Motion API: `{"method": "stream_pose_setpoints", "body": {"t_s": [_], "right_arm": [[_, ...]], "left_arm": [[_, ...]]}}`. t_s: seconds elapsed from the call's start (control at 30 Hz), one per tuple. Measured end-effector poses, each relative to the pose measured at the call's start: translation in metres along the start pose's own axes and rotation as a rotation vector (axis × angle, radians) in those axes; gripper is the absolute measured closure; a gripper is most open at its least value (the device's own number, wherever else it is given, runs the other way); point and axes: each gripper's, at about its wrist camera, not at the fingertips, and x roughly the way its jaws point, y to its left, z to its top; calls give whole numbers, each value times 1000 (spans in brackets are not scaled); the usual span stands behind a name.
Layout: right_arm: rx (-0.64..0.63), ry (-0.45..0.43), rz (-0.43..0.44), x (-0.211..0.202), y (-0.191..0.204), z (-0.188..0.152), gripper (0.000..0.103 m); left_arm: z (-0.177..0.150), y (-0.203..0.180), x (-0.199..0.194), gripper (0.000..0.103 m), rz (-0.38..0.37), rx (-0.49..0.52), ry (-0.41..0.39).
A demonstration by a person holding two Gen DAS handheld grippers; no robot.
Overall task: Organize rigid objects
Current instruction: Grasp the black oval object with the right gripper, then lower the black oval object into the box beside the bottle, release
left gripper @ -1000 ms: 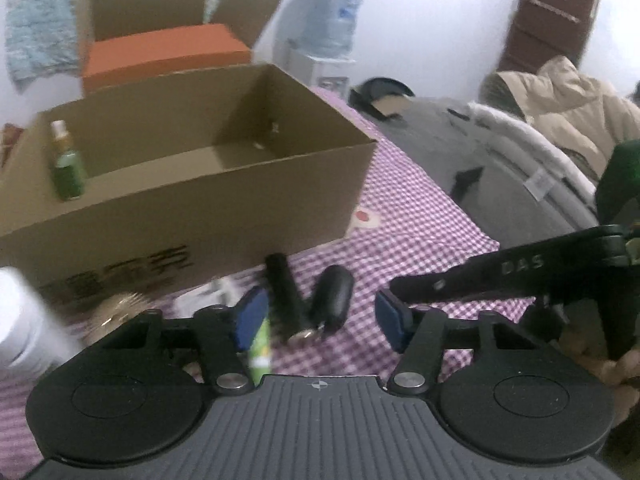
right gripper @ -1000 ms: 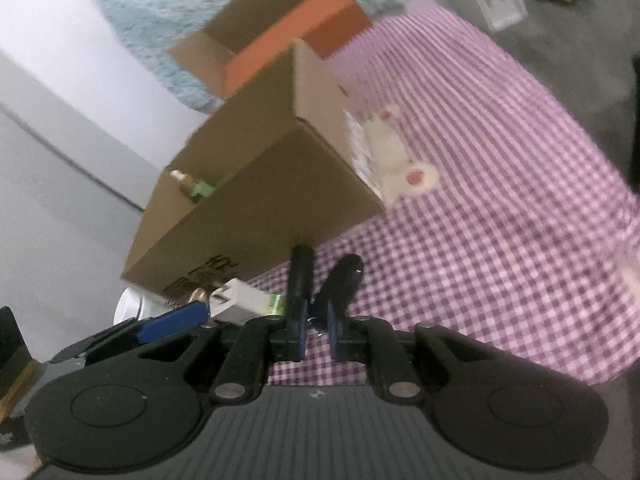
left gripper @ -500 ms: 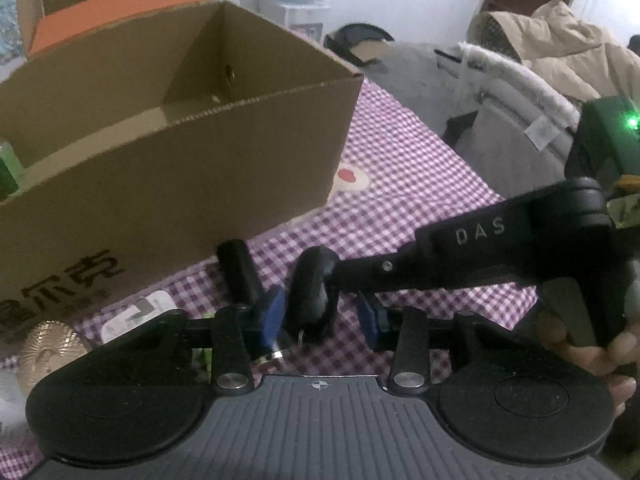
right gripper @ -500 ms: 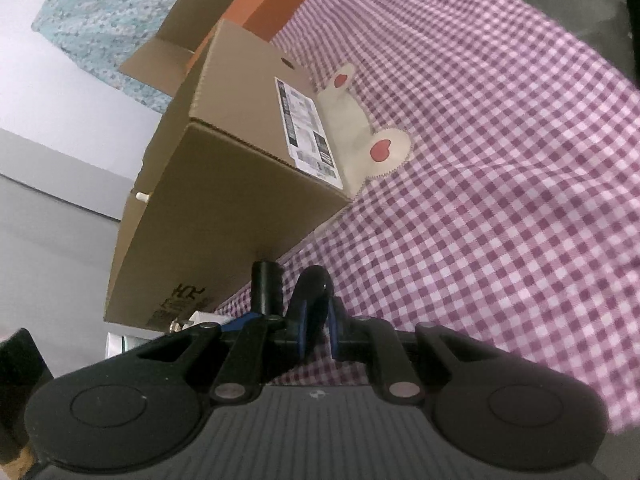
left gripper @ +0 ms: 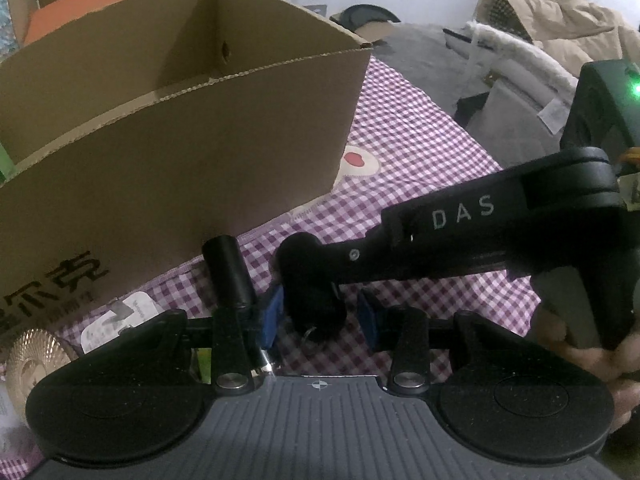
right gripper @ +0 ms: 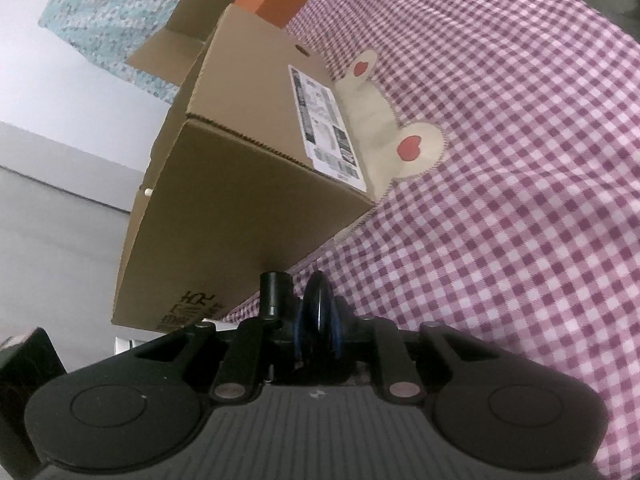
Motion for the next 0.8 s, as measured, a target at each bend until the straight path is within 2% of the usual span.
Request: {"method": "stream_pose_setpoints", "body": {"t_s": [0.27,0.5,0.8], "right_arm": [[-18,-10,19,19,9,2,85],[4,-31,33,16,-1,-1,86],[-68,-105,42,-34,20,-12,86]], "left_arm": [[1,-2,1,62,31,0,-12],[1,-10,0,67,61,29,-10],[8,-30,-29,67,67,59,-86]]}}
